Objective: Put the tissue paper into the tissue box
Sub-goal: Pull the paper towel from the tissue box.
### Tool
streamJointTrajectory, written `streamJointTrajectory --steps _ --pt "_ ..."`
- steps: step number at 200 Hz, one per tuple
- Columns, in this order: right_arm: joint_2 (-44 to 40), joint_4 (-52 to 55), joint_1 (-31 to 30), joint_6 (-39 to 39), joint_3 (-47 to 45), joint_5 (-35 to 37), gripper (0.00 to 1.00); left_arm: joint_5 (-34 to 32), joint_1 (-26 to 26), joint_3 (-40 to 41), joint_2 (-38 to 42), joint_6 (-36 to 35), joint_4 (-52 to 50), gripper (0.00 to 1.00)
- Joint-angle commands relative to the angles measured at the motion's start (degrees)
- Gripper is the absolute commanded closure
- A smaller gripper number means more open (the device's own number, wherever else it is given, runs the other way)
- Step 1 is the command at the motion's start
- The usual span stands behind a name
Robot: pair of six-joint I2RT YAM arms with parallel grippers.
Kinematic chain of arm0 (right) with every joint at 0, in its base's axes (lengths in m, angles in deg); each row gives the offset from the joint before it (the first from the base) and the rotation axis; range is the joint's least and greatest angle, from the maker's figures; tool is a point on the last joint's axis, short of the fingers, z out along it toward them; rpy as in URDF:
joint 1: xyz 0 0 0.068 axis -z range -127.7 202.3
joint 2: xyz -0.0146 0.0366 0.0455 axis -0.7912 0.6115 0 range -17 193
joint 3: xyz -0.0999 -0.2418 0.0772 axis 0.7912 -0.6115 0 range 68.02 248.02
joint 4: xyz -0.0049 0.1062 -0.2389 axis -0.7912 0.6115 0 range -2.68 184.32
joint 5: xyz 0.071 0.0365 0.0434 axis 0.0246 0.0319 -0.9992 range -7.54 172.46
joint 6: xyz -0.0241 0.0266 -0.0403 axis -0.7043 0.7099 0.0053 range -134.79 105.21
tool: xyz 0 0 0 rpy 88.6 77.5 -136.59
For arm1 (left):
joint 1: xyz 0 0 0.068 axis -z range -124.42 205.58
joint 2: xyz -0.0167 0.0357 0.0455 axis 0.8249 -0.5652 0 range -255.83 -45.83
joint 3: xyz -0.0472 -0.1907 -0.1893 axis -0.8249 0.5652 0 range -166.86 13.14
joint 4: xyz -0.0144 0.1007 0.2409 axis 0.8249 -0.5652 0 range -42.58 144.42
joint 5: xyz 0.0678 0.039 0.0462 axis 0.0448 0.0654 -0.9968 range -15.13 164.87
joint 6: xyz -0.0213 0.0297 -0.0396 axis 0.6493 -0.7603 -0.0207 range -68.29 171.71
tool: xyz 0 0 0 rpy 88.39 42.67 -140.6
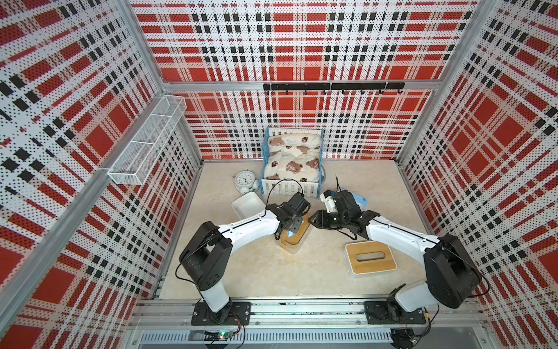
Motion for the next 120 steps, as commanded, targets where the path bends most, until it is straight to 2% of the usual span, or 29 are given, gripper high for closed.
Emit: streamJointTrajectory --steps 1,48,120 --pt "2.27 1.19 0.32 -0.11 2.56 2.90 0.60 0.50 -0.85 0.77 1.55 -0.56 -0.65 0.56" --pt "2.69 4.80 0.32 -1.31 2.32 6.78 0.62 -1.85 -2.02 0.64 2.72 -1.44 -2.95 0.56" --pt "1.81 5.41 0.32 -1.48 2.19 7.06 0.63 -4.59 -2.48 -0.77 5.39 -2.86 -6.14 0.56"
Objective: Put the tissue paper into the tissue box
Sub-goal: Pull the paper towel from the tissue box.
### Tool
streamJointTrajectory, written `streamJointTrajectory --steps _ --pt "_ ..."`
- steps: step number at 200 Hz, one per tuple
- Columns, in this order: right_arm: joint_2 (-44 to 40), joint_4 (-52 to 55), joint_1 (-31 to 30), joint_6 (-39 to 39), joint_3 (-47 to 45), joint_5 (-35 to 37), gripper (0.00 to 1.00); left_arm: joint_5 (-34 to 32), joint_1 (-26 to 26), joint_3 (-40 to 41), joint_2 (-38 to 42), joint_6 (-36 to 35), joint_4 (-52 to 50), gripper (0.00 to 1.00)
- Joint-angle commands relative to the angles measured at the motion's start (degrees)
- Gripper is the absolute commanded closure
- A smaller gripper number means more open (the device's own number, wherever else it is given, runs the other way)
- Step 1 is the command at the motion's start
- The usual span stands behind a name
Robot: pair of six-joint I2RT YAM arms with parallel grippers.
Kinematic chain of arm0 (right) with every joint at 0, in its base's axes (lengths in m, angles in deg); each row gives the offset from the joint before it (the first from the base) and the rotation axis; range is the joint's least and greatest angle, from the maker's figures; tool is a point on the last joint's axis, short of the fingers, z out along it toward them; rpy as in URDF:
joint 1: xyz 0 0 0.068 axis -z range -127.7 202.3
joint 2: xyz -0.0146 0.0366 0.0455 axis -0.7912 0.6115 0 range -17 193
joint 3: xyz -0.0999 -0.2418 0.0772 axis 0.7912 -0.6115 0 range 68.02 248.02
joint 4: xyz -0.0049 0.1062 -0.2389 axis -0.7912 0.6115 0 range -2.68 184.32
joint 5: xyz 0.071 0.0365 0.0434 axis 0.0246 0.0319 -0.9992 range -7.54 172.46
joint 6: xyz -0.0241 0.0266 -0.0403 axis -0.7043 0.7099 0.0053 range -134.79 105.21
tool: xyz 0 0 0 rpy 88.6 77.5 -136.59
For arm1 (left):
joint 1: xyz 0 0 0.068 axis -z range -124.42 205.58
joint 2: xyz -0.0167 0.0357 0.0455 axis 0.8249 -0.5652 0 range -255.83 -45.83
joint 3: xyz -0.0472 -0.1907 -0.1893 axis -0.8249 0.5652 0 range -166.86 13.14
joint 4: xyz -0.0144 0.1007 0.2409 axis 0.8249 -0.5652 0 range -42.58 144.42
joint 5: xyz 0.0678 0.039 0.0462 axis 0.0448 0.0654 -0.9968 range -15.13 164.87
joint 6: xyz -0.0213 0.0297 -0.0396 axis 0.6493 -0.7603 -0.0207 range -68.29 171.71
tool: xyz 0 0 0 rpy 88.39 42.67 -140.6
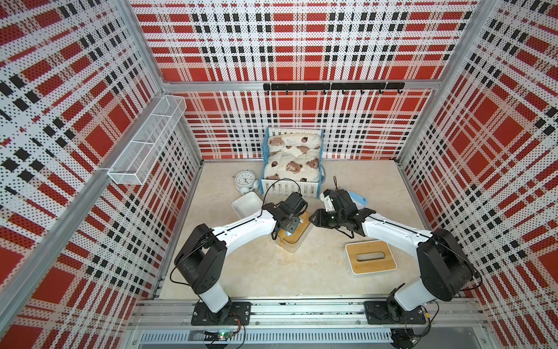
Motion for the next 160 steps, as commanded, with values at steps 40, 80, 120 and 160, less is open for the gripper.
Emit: streamJointTrajectory --steps 40,80,120,160 --pt "-1.46 3.81 0.32 -1.24 0.73 1.41 0.63 -1.02 -1.44 -2.17 4.95 -2.01 -2.93 0.54" --pt "-1.40 3.30 0.32 -1.60 1.09 -0.12 0.63 -0.48 2.29 -4.37 3.38 -6.05 -1.78 0.47" --pt "-1.47 3.04 0.32 -1.68 0.59 -0.64 0.63 -3.19 3.07 -6.77 -2.05 -6.64 -2.39 0.45" --pt "-1.57 2.86 0.32 -1.97 0.30 -0.76 0.63 -3.59 3.37 -7.62 -5.34 -6.42 -2.14 0.44"
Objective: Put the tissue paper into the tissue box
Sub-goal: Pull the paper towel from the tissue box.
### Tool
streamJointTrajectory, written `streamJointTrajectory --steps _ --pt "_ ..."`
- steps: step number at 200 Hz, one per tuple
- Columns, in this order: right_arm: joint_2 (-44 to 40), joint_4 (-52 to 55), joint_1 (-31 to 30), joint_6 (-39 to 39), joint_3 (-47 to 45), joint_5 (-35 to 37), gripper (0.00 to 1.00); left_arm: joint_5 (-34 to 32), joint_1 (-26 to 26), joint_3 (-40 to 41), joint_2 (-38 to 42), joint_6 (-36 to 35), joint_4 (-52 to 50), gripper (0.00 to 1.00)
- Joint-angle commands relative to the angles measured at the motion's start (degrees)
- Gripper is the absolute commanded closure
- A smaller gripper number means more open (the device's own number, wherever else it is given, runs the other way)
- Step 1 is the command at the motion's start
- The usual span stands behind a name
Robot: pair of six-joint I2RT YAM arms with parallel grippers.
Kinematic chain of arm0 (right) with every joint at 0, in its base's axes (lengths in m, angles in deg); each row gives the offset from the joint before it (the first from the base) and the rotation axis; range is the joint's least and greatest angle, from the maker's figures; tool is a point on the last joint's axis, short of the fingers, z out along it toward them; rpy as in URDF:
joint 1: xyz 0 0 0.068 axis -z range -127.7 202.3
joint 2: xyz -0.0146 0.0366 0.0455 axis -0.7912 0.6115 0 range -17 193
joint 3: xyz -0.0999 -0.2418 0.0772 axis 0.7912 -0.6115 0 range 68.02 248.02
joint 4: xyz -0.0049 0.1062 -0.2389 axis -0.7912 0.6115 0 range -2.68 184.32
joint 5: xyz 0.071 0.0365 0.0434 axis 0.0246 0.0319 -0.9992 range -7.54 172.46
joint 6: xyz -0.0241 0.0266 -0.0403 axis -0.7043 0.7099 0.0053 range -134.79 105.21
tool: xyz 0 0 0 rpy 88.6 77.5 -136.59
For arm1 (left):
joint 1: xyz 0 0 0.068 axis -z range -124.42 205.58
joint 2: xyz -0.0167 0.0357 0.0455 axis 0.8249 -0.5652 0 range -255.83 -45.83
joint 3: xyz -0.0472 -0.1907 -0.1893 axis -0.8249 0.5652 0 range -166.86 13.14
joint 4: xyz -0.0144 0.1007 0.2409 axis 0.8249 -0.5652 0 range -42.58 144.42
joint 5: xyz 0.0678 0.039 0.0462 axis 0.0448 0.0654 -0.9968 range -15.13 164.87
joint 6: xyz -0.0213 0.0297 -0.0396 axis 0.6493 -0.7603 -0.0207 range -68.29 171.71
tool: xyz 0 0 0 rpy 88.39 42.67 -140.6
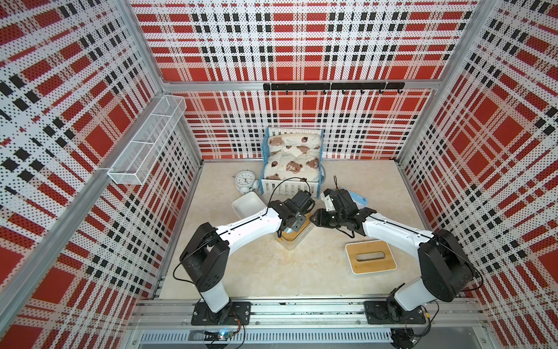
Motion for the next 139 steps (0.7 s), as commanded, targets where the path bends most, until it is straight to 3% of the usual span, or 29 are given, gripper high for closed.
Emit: streamJointTrajectory --steps 1,27,62,139 --pt "-1.13 2.01 0.32 -1.06 -0.01 -0.47 0.63 -1.45 0.14 -1.96 -2.00 -0.43 -0.17 0.44" --pt "-0.97 1.58 0.32 -0.99 -0.16 -0.78 0.63 -3.06 0.04 -3.04 -4.38 0.48 0.67 0.43" --pt "-0.73 1.59 0.32 -1.29 -0.50 -0.74 0.63 0.00 -1.31 -3.58 -5.28 1.90 5.15 0.43" --pt "-1.23 2.92 0.32 -1.89 -0.41 0.01 0.63 3.79 -6.26 -0.83 -1.05 5.75 9.31 0.42"
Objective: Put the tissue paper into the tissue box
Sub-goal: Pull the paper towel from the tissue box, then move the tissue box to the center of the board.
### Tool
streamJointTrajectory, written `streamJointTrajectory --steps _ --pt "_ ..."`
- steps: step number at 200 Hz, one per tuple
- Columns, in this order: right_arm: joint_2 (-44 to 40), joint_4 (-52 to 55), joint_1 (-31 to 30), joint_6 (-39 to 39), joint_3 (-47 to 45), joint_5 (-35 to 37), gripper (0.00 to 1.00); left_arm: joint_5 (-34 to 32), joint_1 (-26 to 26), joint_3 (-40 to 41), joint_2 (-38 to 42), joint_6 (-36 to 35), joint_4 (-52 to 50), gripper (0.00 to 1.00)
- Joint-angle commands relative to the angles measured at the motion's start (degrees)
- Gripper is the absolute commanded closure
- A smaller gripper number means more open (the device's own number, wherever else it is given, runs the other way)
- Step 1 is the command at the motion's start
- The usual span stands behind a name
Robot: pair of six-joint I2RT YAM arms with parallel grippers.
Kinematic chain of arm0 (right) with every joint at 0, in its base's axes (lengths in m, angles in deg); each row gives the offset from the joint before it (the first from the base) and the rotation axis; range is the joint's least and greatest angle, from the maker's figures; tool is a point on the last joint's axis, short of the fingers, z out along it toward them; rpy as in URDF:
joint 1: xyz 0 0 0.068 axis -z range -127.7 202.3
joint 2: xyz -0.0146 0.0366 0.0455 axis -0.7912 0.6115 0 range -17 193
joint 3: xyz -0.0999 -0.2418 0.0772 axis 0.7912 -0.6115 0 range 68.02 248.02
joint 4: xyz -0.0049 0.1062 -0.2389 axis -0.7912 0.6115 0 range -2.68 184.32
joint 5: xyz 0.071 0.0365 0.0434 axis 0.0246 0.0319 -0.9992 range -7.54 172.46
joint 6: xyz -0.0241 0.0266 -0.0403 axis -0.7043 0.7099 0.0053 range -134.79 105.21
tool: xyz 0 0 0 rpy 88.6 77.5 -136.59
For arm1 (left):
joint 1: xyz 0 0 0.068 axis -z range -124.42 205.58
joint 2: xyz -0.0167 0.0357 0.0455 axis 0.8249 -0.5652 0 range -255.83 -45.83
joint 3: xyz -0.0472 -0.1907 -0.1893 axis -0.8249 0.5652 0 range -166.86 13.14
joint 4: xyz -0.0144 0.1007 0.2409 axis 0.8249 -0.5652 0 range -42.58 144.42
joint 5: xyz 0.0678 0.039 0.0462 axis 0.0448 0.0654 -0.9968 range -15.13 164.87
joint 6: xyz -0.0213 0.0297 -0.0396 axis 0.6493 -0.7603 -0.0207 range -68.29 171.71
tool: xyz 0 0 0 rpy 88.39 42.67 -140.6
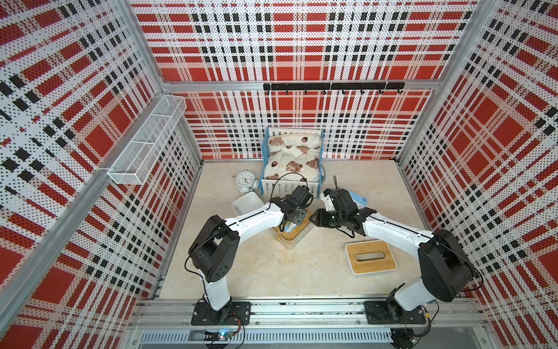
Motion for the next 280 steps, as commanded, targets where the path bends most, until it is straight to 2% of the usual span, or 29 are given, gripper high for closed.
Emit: streamJointTrajectory --steps 1,58,84,102,142,189,214,280 --pt "-1.26 3.06 0.32 -1.25 -0.38 0.21 0.63 -0.86 -2.15 0.97 3.38 1.99 2.59 0.42" --pt "-2.78 8.55 0.41 -4.22 2.88 2.78 0.61 5.95 -3.41 5.21 9.72 2.62 3.83 0.41" --pt "-4.17 13.79 0.58 -7.33 5.19 7.99 0.59 8.39 -4.93 7.24 13.97 2.80 4.21 0.41" --pt "-4.23 16.30 0.67 -12.81 7.51 11.13 0.56 10.11 -6.71 8.49 17.10 2.80 4.82 0.40" --pt "2.38 20.95 0.58 -22.33 15.99 10.56 0.54 13.60 -11.50 9.61 21.73 2.62 5.30 0.37" --pt "9.32 24.09 0.49 -26.64 23.54 10.47 0.53 15.09 -14.54 10.65 23.85 2.34 5.19 0.34" --pt "12.84 25.20 0.49 -28.01 26.35 11.19 0.56 15.18 -14.81 11.28 24.14 1.92 5.20 0.34" --pt "18.98 25.37 0.23 -28.09 30.41 10.79 0.75 14.91 -14.90 12.05 23.08 1.91 5.26 0.34"
